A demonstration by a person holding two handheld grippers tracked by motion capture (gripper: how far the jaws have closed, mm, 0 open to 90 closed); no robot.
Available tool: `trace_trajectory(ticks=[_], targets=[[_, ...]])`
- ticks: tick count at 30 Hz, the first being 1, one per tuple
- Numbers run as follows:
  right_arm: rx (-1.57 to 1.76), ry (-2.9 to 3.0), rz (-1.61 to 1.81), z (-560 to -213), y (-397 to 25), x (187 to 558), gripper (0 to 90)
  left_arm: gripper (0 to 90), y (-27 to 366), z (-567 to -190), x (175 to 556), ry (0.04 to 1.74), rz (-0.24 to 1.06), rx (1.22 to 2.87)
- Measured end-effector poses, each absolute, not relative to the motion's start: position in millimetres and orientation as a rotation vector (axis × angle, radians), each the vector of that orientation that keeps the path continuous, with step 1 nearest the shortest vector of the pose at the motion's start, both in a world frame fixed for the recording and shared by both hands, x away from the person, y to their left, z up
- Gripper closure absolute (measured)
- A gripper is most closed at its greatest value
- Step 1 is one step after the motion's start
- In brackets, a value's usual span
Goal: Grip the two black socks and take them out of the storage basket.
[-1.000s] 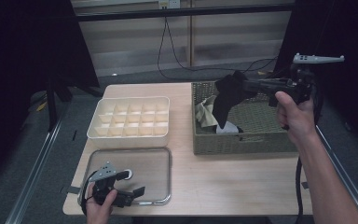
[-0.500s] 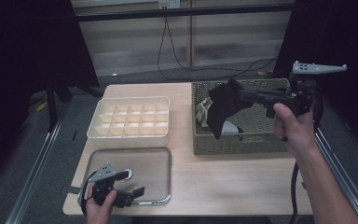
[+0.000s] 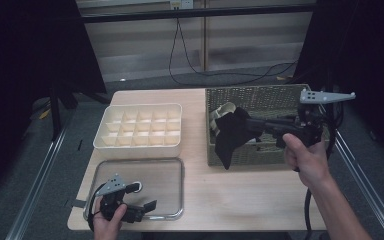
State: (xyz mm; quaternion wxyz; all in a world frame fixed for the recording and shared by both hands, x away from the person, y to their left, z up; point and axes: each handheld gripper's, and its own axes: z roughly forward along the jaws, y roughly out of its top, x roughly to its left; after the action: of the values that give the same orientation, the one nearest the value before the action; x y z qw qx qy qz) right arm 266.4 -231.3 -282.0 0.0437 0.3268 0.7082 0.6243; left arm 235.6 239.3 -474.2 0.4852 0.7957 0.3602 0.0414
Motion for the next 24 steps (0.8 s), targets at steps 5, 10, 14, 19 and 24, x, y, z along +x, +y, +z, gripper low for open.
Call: trace_trajectory(ticks=[5,10,14,19,24], targets=[[1.015,2.183,1.917,-296.7,-225.7,263.4,85.0,3.7,237.2,-474.1,234.9,0.873,0.094,1.941],[1.055,2.202,1.904,-314.2,-220.5,262.4,84.9,3.7,234.3,-474.0,234.7,0.865,0.091,1.944],[1.094,2.220,1.888,-328.9,-218.2,261.5,85.0,3.9,233.2,-473.7,234.4,0.863,0.089,1.941],[1.149,2.239,1.877,-347.9,-215.8,261.8,85.0,3.9,231.0,-473.8,235.3,0.861,0.080,1.946],[1.181,2.259,1.858,-363.3,-210.9,261.2,85.0,3.9,229.2,-474.1,235.6,0.855,0.077,1.948]])
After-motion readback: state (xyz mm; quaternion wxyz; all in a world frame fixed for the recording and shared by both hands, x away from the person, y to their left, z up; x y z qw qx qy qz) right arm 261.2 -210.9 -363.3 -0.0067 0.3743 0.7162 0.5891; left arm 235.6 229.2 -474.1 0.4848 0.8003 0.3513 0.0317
